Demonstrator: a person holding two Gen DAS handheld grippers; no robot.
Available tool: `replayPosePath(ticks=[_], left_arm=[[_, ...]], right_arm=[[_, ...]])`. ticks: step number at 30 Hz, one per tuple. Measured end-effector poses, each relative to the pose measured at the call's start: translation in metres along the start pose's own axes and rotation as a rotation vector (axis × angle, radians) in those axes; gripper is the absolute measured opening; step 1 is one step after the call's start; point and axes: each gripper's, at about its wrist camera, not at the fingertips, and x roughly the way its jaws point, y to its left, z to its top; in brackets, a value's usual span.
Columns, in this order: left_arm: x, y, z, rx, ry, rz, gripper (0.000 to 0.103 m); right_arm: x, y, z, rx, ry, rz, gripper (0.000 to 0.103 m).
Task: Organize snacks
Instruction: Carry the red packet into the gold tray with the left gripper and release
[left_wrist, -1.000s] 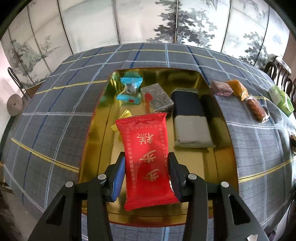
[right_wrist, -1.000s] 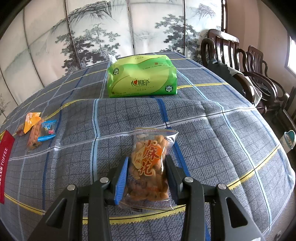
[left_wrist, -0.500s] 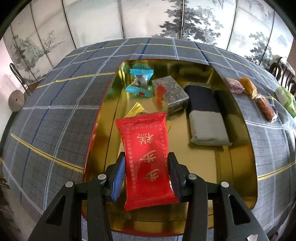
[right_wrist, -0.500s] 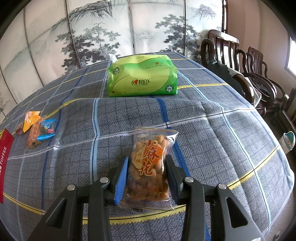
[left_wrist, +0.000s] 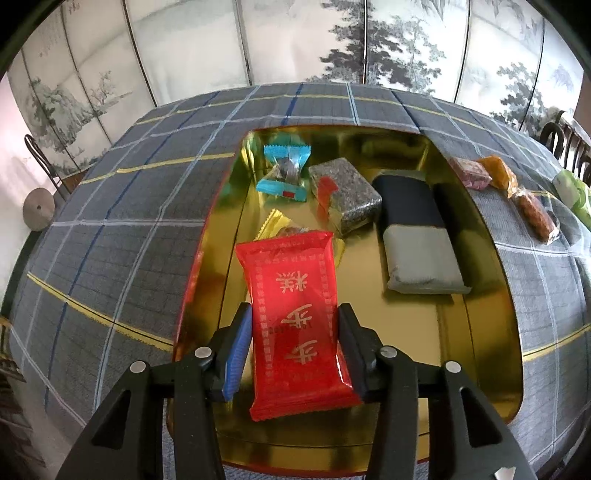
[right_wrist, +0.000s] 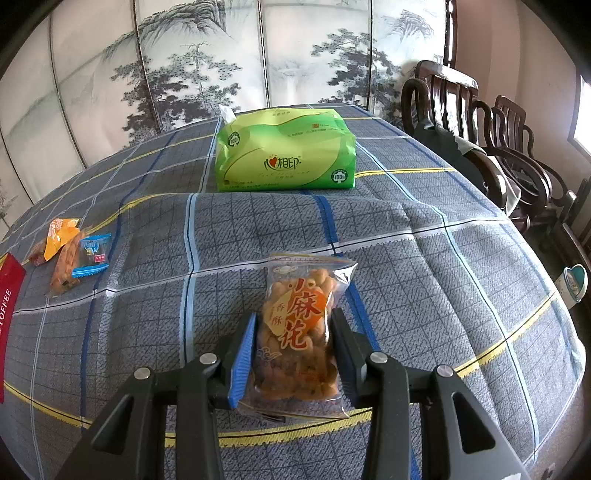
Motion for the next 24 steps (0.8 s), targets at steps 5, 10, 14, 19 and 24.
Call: replayPosePath(ticks=[5, 10, 14, 19, 24], left_arm=[[-0.008, -0.002, 0.002, 0.014, -0.027, 0.018, 0.048], [-0.015, 0.0, 0.005, 0.01, -0.045, 0.028, 0.048], [-0.02, 0.002, 0.006, 0.005, -0.061, 0.038, 0.051], [-0.023, 0.004, 0.005, 0.002, -0.066, 0.04, 0.052], [-0.026, 0.008, 0.001, -0.005, -0.063, 0.037, 0.053]], right_arm=[[0.0, 0.0, 0.0, 0.007, -0.002, 0.005, 0.039], [-0.001, -0.002, 0.0, 0.016, -0.005, 0.01, 0.039], [-0.004, 0.003, -0.005, 0.013, -0.01, 0.018, 0.039], [-0.011, 0.019, -0.012, 0.0, -0.001, 0.06, 0.039], [-0.026, 0.045, -0.014, -0.016, -0.009, 0.124, 0.039]])
